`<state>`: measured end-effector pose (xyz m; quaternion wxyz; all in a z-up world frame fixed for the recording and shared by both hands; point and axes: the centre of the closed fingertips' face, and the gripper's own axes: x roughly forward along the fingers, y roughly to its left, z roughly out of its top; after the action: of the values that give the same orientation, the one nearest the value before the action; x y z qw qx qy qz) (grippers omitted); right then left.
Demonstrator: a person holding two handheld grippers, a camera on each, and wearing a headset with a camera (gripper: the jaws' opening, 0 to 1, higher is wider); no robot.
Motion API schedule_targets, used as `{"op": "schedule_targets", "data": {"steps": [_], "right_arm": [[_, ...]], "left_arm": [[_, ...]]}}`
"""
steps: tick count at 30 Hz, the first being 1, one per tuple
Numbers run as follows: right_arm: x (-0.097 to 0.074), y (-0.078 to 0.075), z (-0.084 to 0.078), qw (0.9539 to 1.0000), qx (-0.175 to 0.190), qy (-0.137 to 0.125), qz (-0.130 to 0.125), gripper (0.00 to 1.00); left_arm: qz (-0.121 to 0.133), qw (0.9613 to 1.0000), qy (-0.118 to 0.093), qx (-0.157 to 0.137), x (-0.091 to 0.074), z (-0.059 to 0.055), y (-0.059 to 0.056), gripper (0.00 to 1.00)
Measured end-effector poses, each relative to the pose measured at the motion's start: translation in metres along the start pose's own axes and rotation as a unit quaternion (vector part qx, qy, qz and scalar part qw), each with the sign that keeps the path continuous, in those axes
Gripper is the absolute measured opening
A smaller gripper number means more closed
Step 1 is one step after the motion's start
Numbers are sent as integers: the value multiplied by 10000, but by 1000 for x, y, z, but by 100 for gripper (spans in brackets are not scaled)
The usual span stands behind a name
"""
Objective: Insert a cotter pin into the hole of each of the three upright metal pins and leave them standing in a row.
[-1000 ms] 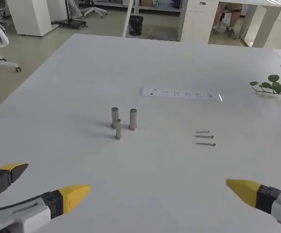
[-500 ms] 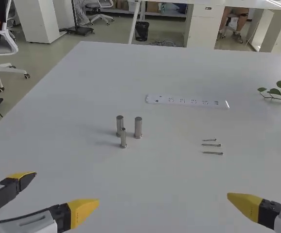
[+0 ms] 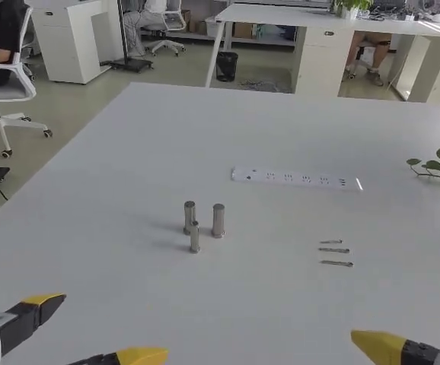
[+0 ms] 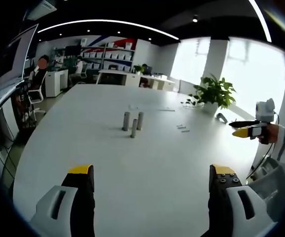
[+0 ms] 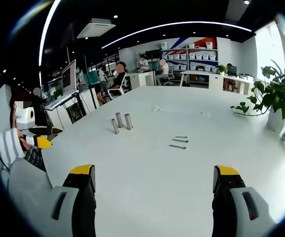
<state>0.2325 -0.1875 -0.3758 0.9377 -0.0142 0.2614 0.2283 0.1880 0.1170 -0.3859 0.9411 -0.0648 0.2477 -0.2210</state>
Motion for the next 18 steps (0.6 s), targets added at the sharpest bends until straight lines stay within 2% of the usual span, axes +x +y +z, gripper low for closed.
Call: {"op": "schedule_targets", "data": {"steps": [9, 18], "right_arm": [[-3, -3, -1, 9999, 83, 1, -59, 98], [-4, 0, -7, 9999, 73, 104, -65, 98]], "left_arm": [[91, 9999, -46, -50, -5, 0, 7, 97], [117, 9998, -40, -131, -5, -4, 8, 97]]}}
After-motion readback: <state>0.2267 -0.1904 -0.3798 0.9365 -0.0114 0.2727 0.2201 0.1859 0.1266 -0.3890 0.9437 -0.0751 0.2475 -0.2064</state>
